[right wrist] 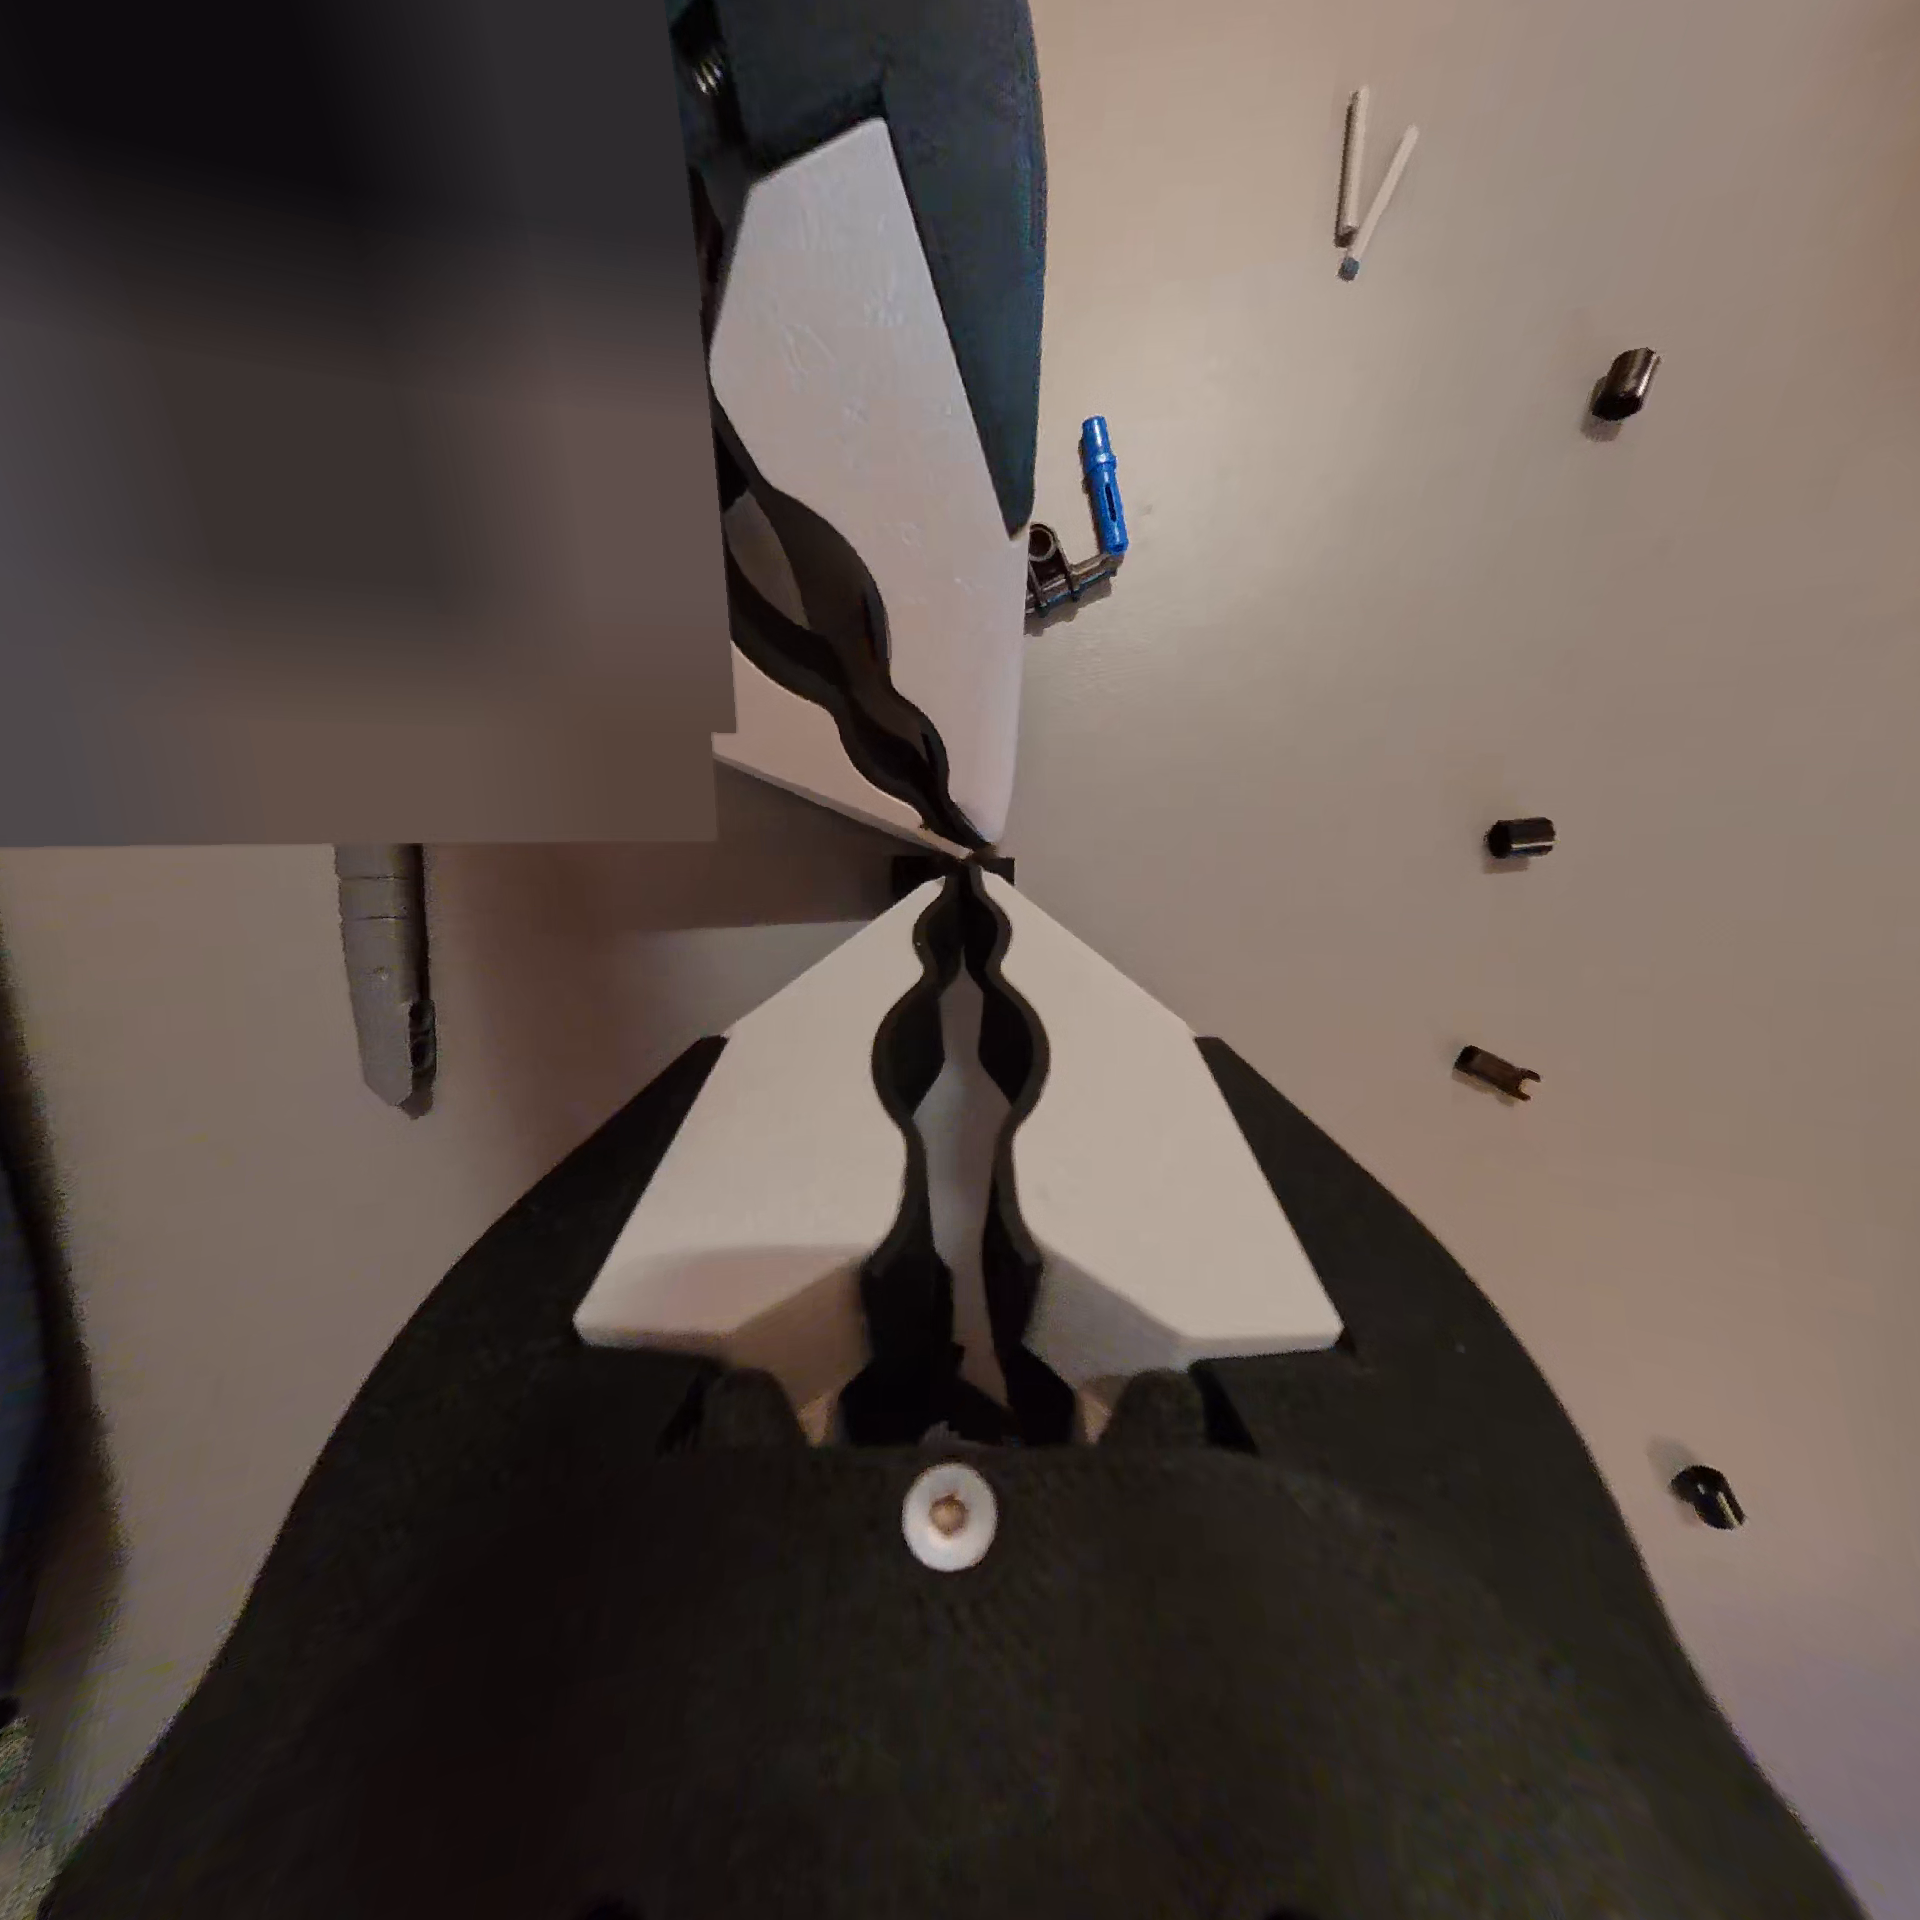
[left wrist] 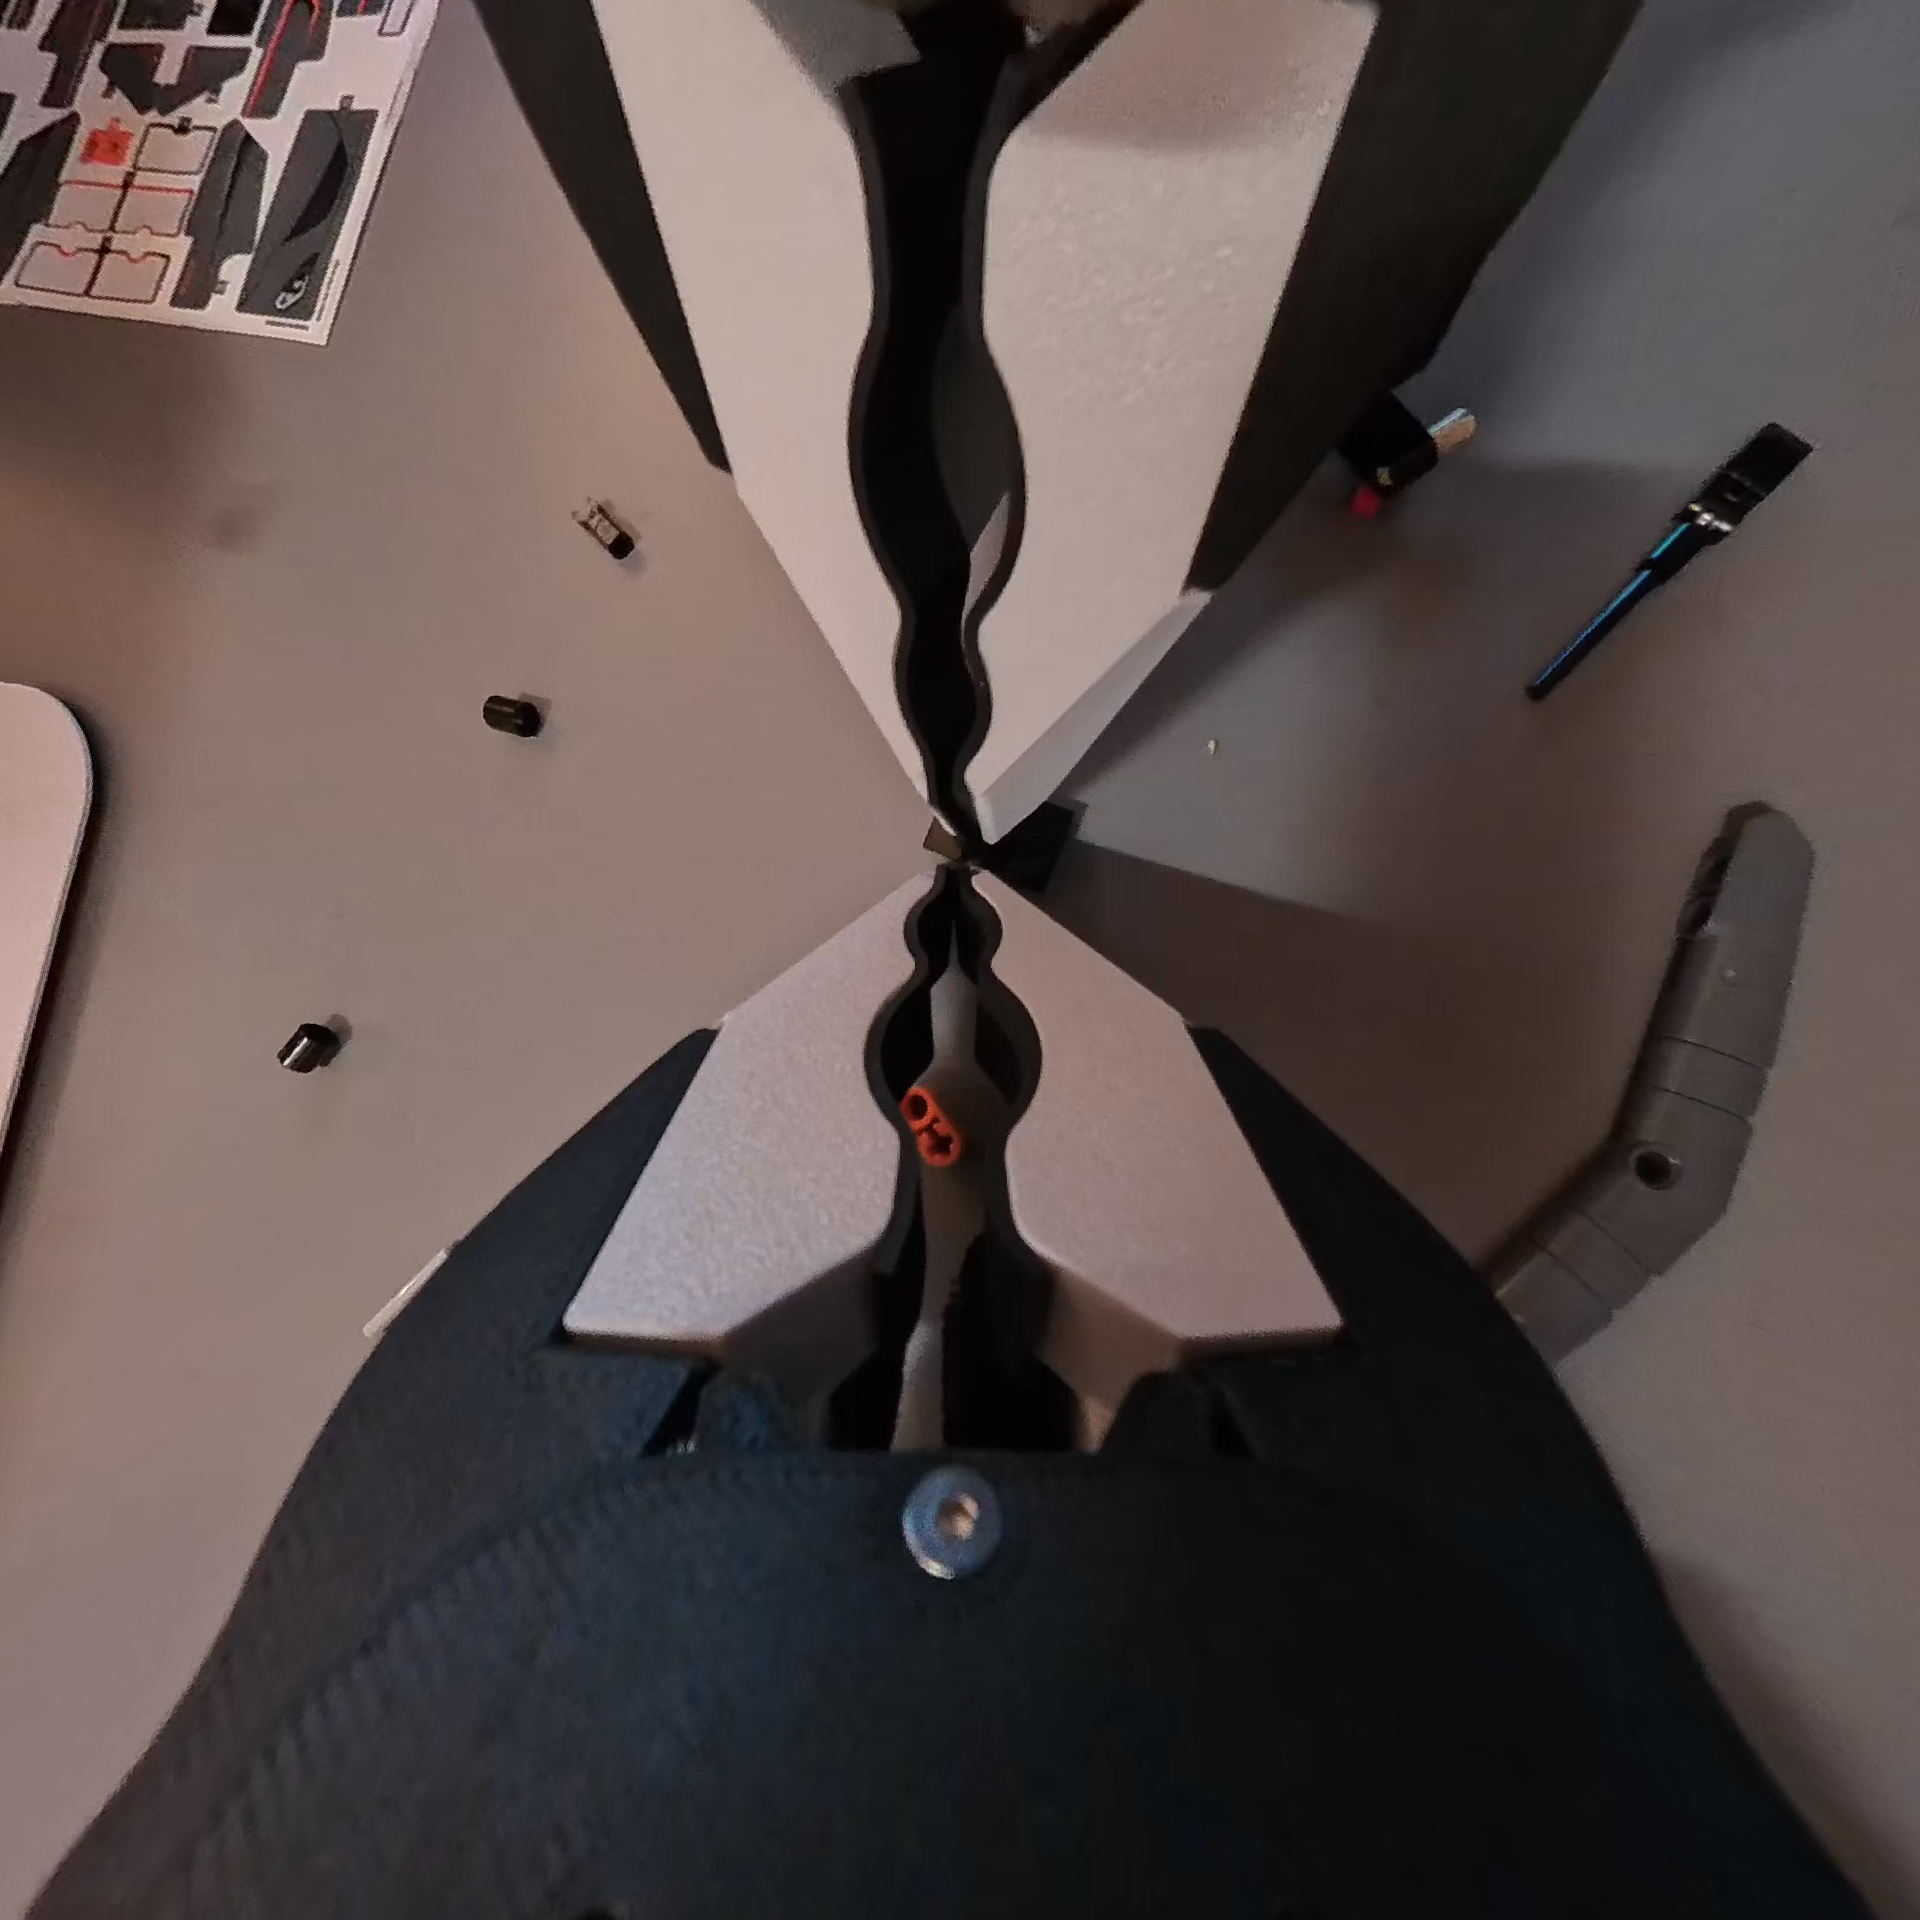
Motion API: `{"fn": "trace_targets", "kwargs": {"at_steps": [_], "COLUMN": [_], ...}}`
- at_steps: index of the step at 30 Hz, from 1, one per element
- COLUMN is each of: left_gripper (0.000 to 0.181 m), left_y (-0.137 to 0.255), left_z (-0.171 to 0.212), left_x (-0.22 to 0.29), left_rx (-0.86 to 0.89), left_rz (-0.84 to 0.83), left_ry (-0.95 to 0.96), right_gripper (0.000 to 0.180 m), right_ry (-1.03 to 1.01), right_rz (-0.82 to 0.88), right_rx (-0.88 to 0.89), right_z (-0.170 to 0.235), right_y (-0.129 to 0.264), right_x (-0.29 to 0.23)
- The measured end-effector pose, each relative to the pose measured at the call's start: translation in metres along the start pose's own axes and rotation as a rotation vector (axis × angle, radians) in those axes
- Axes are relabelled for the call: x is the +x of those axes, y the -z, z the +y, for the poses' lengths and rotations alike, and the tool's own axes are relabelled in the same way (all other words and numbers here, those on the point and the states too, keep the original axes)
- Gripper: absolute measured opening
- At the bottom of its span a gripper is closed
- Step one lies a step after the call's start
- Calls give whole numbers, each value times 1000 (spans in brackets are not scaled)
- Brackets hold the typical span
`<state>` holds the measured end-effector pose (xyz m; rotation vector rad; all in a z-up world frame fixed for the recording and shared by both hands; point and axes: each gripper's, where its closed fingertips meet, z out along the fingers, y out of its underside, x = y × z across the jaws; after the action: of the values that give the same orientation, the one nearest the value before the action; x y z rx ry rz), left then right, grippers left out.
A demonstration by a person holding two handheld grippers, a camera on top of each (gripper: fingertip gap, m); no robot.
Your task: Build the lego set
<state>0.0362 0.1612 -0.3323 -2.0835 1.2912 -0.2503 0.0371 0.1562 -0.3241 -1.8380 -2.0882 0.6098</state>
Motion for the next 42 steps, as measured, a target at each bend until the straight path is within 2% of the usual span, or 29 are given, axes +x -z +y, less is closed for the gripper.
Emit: {"fn": "trace_targets", "kwargs": {"at_steps": [19, 29, 31, 36, 40, 42], "left_gripper": [0, 0, 0, 0, 0, 0], "left_y": [0, 1, 1, 1, 2, 4], "left_z": [0, 0, 0, 0, 0, 2], "left_x": [0, 0, 0, 0, 1, 1], "left_rx": [45, 91, 95, 97, 94, 93], "left_rz": [-4, -10, -13, -4, 12, 26], "left_ry": [10, 10, 7, 14, 23, 41], "right_gripper": [0, 0, 0, 0, 0, 0], "right_ry": [-74, -139, -116, -152, -234, -246], "right_rz": [-39, -33, 10, 8, -29, 4], "right_rx": [-229, -271, -276, -250, -76, -17], "right_z": [1, 1, 1, 1, -7, -5], "right_y": [-1, -2, -3, -2, 4, 17], "right_x": [0, -1, -1, 0, 1, 6]}}
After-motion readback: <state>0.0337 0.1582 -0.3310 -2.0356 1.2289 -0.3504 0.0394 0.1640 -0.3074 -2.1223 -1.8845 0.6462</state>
